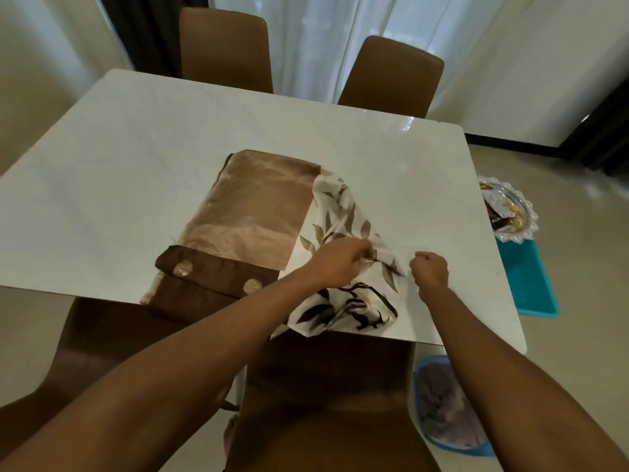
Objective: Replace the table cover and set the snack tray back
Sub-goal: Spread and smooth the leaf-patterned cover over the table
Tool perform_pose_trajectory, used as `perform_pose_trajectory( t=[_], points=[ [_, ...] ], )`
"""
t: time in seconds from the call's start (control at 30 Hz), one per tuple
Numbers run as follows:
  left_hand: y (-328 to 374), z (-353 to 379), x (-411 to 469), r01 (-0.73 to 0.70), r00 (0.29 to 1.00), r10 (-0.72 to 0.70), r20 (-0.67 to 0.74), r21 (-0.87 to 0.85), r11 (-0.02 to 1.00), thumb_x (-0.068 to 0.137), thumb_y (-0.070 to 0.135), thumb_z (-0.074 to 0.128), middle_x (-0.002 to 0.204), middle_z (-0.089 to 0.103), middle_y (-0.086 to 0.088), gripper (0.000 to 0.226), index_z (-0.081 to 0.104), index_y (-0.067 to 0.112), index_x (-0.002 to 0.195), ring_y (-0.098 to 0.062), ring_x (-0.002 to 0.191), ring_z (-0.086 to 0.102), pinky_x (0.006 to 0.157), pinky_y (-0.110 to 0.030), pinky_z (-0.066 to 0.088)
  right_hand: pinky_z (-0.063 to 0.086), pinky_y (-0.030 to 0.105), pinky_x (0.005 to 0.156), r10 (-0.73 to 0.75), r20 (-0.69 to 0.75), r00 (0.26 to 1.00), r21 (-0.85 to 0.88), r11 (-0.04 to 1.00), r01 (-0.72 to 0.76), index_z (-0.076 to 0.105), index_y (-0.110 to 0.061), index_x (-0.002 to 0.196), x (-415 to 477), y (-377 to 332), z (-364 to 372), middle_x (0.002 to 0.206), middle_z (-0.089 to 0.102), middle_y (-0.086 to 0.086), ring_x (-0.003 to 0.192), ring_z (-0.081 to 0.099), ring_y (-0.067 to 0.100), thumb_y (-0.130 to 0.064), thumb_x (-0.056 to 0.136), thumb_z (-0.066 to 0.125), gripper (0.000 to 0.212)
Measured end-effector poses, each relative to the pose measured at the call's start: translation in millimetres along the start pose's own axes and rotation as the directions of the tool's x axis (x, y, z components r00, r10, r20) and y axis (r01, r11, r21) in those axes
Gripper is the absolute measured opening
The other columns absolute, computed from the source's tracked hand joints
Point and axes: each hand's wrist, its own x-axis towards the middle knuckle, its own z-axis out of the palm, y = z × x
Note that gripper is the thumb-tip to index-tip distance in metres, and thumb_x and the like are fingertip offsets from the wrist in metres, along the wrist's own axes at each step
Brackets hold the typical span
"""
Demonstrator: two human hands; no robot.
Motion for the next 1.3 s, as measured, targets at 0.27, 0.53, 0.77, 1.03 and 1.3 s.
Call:
perform_pose_trajectory(
  t=[0.27, 0.53, 0.77, 1.03, 1.3],
  points=[
    [-116.2, -1.4, -38.8, 0.392, 0.918, -0.362, -0.163, 0.218, 0.894, 0.08, 0.029, 0.05, 0.114, 0.067, -0.008, 0.04, 0.065, 0.015, 0.115, -0.031, 0.107, 0.06, 0.093, -0.043, 0.047, 0.049, 0.032, 0.087, -0.743, 0.253, 0.62, -0.159, 0.601, 0.784, 0.074, -0.02, 0.11, -42.4, 14.3, 64.3, 0.106, 0.073, -0.001, 0.098, 0.064, 0.02, -0.022, 0.085, 0.061, 0.028],
    [-146.3, -0.1, -28.7, 0.531, 0.787, -0.615, 0.049, 0.454, 0.715, 0.094, 0.071, 0.034, 0.168, -0.01, 0.0, 0.077, 0.004, 0.041, 0.158, -0.036, 0.153, -0.009, 0.118, -0.067, 0.005, 0.02, 0.064, 0.116, -0.546, 0.524, 0.654, -0.543, 0.377, 0.75, 0.046, -0.035, 0.148, -29.8, 34.8, 117.8, 0.155, 0.043, 0.008, 0.142, 0.036, 0.042, -0.072, 0.088, 0.027, 0.073],
    [-135.0, 11.3, -17.9, 0.576, 0.735, -0.676, 0.062, 0.47, 0.669, 0.085, 0.086, 0.024, 0.163, -0.031, -0.002, 0.09, -0.016, 0.045, 0.154, -0.041, 0.147, -0.027, 0.109, -0.076, -0.008, 0.013, 0.069, 0.118, -0.35, 0.19, 0.917, -0.697, 0.609, 0.378, 0.02, -0.022, 0.161, 44.2, 9.2, 66.2, 0.168, 0.014, 0.019, 0.153, 0.012, 0.043, -0.072, 0.092, 0.042, 0.088],
    [-140.9, 19.5, -23.7, 0.557, 0.764, -0.644, 0.033, 0.471, 0.684, 0.072, 0.097, 0.024, 0.157, -0.041, -0.001, 0.104, -0.038, 0.047, 0.139, -0.037, 0.143, -0.038, 0.106, -0.074, -0.017, 0.026, 0.062, 0.118, -0.613, 0.459, 0.643, -0.571, 0.351, 0.742, 0.032, -0.029, 0.157, 58.0, -2.3, 86.6, 0.164, 0.03, 0.012, 0.15, 0.026, 0.039, -0.069, 0.091, 0.037, 0.076],
    [-152.9, -14.5, 3.1, 0.467, 0.744, -0.641, 0.186, 0.542, 0.699, 0.066, 0.089, 0.058, 0.157, -0.042, 0.004, 0.125, -0.023, 0.048, 0.151, -0.038, 0.143, -0.037, 0.105, -0.08, -0.011, -0.005, 0.064, 0.122, -0.481, 0.405, 0.777, -0.654, 0.442, 0.614, 0.007, -0.038, 0.162, 24.6, 28.7, 101.3, 0.172, -0.005, 0.004, 0.156, -0.012, 0.035, -0.082, 0.091, 0.018, 0.085]
  ],
)
